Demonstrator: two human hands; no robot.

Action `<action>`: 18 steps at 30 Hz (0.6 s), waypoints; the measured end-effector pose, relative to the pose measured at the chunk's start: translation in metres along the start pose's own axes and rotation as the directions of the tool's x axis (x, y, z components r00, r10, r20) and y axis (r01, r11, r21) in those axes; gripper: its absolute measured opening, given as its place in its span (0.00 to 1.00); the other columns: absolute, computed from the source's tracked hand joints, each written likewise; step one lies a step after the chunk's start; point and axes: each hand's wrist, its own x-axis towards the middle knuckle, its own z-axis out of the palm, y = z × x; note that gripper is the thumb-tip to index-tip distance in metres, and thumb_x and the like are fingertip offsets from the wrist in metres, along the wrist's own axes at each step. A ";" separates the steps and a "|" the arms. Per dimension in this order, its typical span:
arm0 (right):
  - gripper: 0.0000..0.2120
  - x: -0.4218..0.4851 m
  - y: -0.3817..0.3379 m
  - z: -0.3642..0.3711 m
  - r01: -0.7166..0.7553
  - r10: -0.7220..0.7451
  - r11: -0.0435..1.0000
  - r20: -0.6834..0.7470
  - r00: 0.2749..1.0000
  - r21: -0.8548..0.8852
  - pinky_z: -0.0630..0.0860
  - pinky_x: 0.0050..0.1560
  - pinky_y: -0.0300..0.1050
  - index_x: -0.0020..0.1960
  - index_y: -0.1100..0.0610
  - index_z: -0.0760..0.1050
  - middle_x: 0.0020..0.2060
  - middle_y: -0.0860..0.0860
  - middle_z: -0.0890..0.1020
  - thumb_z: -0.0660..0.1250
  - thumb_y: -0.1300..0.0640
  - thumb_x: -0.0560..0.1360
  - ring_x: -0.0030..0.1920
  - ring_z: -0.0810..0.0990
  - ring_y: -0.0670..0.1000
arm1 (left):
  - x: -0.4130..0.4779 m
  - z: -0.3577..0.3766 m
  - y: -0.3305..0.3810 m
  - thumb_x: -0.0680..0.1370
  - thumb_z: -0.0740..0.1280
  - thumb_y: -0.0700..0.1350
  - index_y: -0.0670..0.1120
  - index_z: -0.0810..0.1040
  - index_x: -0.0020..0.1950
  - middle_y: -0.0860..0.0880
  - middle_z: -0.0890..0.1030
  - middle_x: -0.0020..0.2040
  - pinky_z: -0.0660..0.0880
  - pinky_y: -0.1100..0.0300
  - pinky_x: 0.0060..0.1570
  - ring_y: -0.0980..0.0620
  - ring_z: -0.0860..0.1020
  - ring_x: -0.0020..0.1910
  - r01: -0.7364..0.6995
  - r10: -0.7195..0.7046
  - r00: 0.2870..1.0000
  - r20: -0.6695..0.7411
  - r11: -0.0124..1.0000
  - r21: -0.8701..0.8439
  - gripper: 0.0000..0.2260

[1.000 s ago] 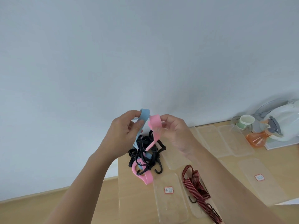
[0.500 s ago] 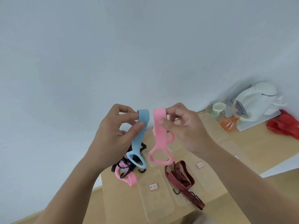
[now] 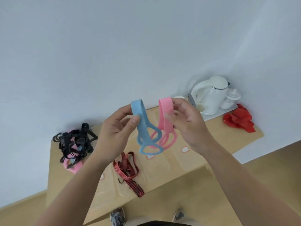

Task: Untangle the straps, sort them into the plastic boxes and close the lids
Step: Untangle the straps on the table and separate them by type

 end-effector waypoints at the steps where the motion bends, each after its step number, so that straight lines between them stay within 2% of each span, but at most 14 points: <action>1: 0.16 -0.005 0.003 -0.014 -0.014 0.014 1.000 0.044 0.999 -0.001 0.82 0.47 0.52 0.65 0.52 0.76 0.52 0.51 0.83 0.65 0.66 0.81 0.48 0.83 0.53 | -0.002 0.013 -0.004 0.82 0.67 0.42 0.51 0.77 0.69 0.46 0.82 0.57 0.80 0.44 0.58 0.47 0.83 0.52 -0.002 0.002 0.999 0.045 1.000 0.017 0.16; 4: 0.25 -0.015 0.014 -0.050 -0.028 0.030 0.999 0.116 0.993 -0.024 0.81 0.49 0.46 0.65 0.44 0.75 0.52 0.47 0.84 0.63 0.72 0.79 0.50 0.83 0.47 | -0.010 0.049 -0.012 0.81 0.68 0.35 0.55 0.71 0.73 0.42 0.79 0.56 0.80 0.38 0.56 0.38 0.81 0.53 0.022 -0.030 0.993 0.113 0.998 0.066 0.24; 8: 0.25 -0.022 0.023 -0.074 -0.039 0.044 0.999 0.123 0.991 -0.037 0.80 0.47 0.42 0.62 0.39 0.75 0.51 0.49 0.85 0.65 0.69 0.80 0.48 0.84 0.47 | -0.022 0.077 -0.023 0.82 0.66 0.34 0.54 0.70 0.74 0.43 0.80 0.54 0.82 0.41 0.51 0.39 0.83 0.48 0.085 -0.091 0.995 0.030 0.982 0.167 0.24; 11: 0.22 -0.022 0.033 -0.086 -0.058 0.061 0.998 0.118 0.991 -0.027 0.81 0.47 0.43 0.65 0.42 0.75 0.53 0.54 0.84 0.65 0.67 0.81 0.47 0.83 0.47 | -0.026 0.087 -0.031 0.82 0.67 0.37 0.51 0.72 0.73 0.43 0.81 0.51 0.82 0.43 0.51 0.37 0.81 0.50 0.121 -0.122 0.992 -0.010 0.960 0.253 0.21; 14: 0.20 -0.016 0.047 -0.095 -0.113 0.116 0.993 0.074 0.990 -0.039 0.83 0.44 0.46 0.70 0.49 0.72 0.53 0.54 0.83 0.66 0.63 0.81 0.46 0.83 0.48 | -0.027 0.095 -0.035 0.82 0.67 0.38 0.51 0.74 0.73 0.44 0.82 0.48 0.84 0.47 0.47 0.42 0.84 0.47 0.199 -0.181 0.979 -0.096 0.950 0.240 0.20; 18: 0.12 -0.009 0.075 -0.100 -0.287 0.287 0.958 0.001 0.958 -0.012 0.81 0.33 0.49 0.58 0.49 0.74 0.49 0.53 0.84 0.68 0.62 0.80 0.39 0.84 0.48 | -0.027 0.101 -0.050 0.82 0.68 0.39 0.48 0.78 0.68 0.46 0.84 0.51 0.84 0.44 0.41 0.43 0.86 0.40 0.331 -0.299 0.926 -0.231 0.936 0.116 0.15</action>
